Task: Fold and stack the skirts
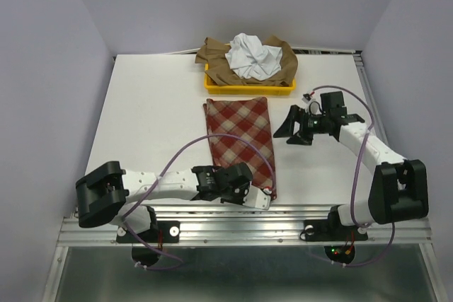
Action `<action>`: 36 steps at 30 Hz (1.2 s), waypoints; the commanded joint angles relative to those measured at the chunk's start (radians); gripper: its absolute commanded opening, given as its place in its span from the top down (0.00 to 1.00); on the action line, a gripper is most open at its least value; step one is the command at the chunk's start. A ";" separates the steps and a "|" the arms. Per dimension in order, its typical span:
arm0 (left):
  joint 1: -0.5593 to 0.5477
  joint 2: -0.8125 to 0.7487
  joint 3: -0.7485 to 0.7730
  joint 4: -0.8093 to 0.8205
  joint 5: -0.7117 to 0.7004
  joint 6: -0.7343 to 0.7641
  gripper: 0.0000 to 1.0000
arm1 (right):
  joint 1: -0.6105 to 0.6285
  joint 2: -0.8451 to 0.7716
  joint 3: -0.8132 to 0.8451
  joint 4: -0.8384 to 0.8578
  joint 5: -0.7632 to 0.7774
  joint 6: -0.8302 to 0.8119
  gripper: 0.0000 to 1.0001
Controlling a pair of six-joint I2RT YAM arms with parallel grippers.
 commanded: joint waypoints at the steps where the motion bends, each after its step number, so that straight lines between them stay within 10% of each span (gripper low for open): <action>1: -0.002 -0.083 0.112 -0.182 0.175 -0.016 1.00 | -0.012 0.060 0.183 -0.106 -0.027 -0.360 0.13; 17: 0.032 -0.127 0.292 -0.468 0.514 0.007 1.00 | 0.120 0.631 0.783 0.017 -0.124 -0.659 0.27; 36: 0.391 0.087 0.623 -0.698 0.818 0.053 1.00 | 0.224 0.772 0.646 -0.097 -0.255 -0.943 0.57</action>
